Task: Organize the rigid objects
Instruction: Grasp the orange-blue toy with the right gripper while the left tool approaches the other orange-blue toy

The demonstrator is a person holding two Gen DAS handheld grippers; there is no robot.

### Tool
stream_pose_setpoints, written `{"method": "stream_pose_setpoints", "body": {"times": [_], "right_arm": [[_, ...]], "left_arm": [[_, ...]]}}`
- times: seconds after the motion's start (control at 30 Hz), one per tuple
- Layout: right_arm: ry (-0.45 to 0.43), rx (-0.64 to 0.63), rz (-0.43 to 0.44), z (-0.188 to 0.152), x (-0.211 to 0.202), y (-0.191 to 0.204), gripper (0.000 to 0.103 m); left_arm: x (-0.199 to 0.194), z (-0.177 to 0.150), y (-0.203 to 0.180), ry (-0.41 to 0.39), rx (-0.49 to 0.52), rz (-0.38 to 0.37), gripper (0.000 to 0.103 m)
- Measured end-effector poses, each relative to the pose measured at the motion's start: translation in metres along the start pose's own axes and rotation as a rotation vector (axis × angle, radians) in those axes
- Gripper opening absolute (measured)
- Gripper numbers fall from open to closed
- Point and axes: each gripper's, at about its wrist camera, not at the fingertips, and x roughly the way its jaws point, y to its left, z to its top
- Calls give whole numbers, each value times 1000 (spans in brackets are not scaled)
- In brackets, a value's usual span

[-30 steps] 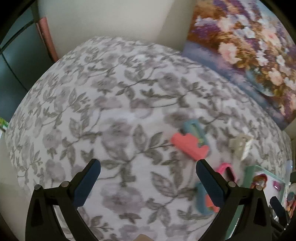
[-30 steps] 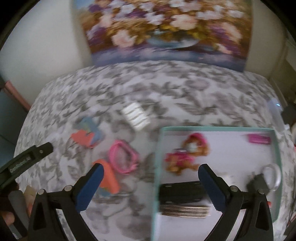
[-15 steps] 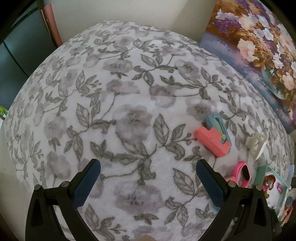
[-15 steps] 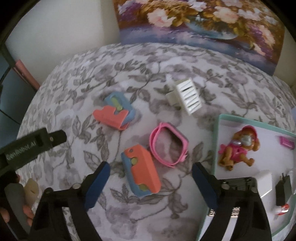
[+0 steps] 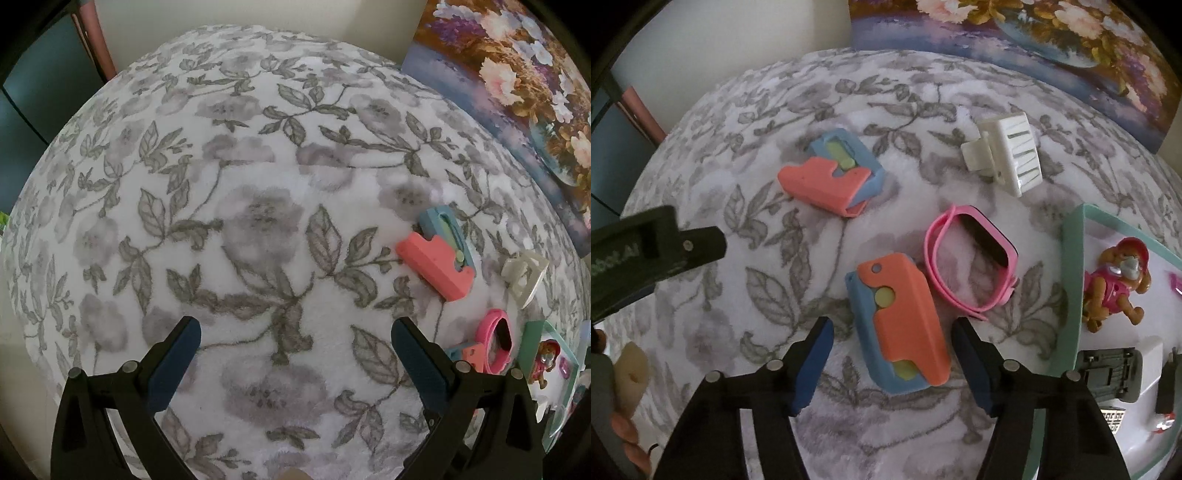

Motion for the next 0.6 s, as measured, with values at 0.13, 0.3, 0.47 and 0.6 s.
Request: {"method": "stream_pose_setpoints", "body": {"times": [0.13,0.3,0.47,0.6], "right_arm": [[-18,-16,-40,1,0,2,56],[-21,-9,-40,3,1,-2,49],[-22,-10,-32,3,-1,-2,48],[-34,6,2,4,-10,-6,46]], "left_arm": [[2,1,3,4,-9,0,103],[2,1,3,5,-10,-6,103],[1,3,1,3,-2,-12,103],[-1,5,1,-3,-11,-25,103]]}}
